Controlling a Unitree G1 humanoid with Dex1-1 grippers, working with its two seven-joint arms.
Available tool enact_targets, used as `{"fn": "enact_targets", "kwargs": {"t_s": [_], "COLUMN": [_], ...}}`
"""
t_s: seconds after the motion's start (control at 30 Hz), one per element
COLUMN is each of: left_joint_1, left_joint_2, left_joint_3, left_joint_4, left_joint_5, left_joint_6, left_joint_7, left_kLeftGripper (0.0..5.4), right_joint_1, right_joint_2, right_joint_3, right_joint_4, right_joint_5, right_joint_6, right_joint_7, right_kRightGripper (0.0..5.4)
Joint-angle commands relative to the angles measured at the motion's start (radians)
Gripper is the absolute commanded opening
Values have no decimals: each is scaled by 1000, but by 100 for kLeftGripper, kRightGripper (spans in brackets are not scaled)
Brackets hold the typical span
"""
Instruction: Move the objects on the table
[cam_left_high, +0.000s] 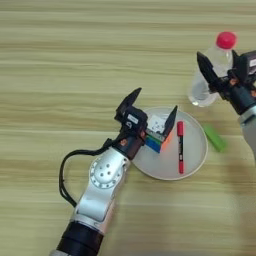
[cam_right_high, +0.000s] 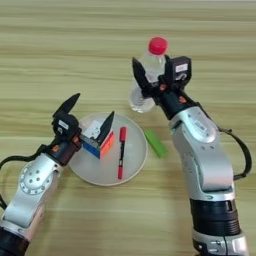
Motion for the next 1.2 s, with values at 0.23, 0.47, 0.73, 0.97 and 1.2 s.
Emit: {"fn": "enact_targets", "kwargs": {"t_s": [0.23, 0.47, 0.73, 0.97, 1.2], "left_joint_1": [-5, 1, 7, 4, 0], "left_joint_2": [4, 7, 11, 12, 11], "left_joint_3": [-2, -21, -43, -37, -22], "left_joint_4": [12, 11, 8, 9, 14], "left_joint_5": [8, 15, 14, 9, 8], "left_joint_6": [5, -3, -12, -14, -14], "left_joint_7": [-4, -19, -38, -36, -27], "left_kLeftGripper": [540, 540, 540, 540, 540], "right_joint_1": [-28, -32, -27, -9, 13], "right_joint_2": [33, 60, 94, 109, 109], "right_joint_3": [125, 174, 223, 249, 266], "right_joint_4": [-93, -66, -17, 16, -16], "right_joint_5": [-4, -19, -39, -50, -42], "right_joint_6": [60, 56, 38, 29, 44], "right_joint_7": [24, 28, 44, 62, 72], "right_kRightGripper": [305, 305, 305, 305, 305]}}
